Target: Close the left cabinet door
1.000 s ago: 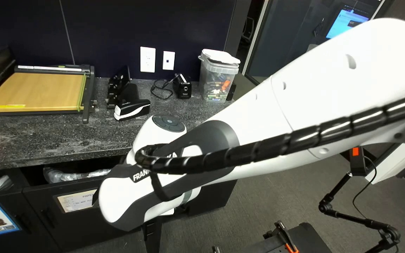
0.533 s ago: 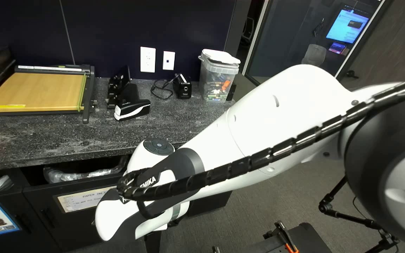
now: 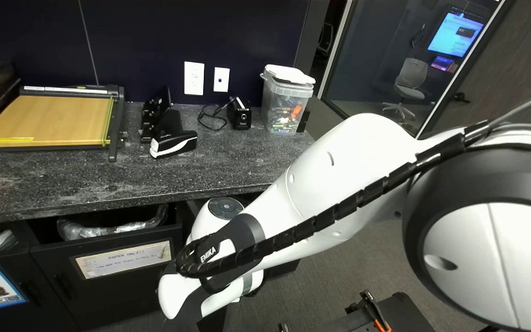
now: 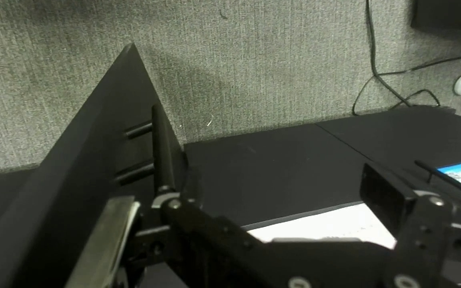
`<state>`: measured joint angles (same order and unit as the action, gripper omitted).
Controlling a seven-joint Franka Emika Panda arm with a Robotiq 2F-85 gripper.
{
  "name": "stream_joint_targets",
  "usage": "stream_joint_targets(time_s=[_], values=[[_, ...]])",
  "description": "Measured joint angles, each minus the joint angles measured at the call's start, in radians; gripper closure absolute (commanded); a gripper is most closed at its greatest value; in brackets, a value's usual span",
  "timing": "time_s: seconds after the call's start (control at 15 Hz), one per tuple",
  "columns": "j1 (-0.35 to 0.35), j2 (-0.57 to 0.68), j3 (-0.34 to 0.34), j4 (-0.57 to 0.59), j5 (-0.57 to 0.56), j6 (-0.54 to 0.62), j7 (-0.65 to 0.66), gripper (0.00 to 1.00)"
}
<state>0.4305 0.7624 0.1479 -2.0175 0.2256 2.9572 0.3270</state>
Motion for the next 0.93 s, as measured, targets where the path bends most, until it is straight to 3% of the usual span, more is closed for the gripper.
stream_joint_targets(time_s=[0.4,0.93], values=[[0.06,0.017,-0.17,-0.055,-0.027,0.134,0.004,0.0],[0.14,0.09,-0.407,-0.022,-0.018,0.292,0.004,0.0]])
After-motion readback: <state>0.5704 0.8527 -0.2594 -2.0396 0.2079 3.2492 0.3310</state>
